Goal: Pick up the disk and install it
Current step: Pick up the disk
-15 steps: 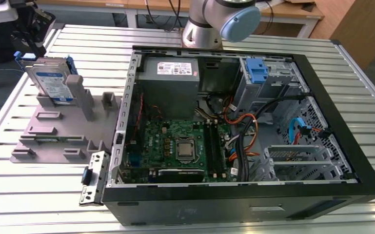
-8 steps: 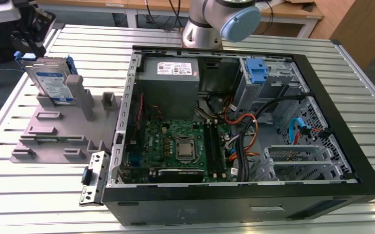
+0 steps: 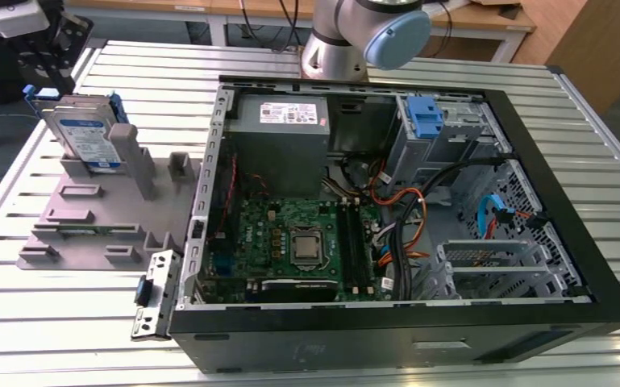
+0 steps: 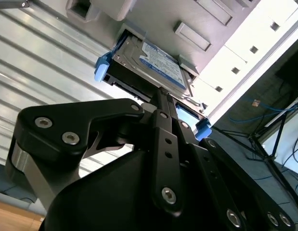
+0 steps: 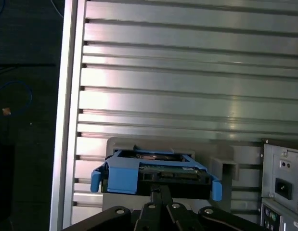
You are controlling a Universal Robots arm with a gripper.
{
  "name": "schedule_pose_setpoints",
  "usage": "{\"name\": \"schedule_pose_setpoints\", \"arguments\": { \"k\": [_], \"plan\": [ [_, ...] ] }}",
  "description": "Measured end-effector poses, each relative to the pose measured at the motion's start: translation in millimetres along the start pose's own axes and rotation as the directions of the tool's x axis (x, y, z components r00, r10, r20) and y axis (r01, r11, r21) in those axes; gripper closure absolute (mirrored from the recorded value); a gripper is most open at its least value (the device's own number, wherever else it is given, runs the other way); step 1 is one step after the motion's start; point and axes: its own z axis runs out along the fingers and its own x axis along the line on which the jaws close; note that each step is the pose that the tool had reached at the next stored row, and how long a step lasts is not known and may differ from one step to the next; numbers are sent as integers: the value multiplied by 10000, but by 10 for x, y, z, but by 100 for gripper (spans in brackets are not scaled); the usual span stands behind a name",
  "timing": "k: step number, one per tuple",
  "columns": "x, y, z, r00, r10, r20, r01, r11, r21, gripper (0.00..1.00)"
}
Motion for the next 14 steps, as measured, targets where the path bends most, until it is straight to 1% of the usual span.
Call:
{"name": "schedule_pose_setpoints", "arguments": {
  "k": [7, 10, 14],
  "plan": [
    [0, 0, 0, 10000, -63, -2, 63, 10000, -2, 89],
    [0, 0, 0, 9994, -344, -11, 344, 9994, -9, 89],
    [0, 0, 0, 9966, -820, -27, 820, 9966, -20, 89]
  ]
}}
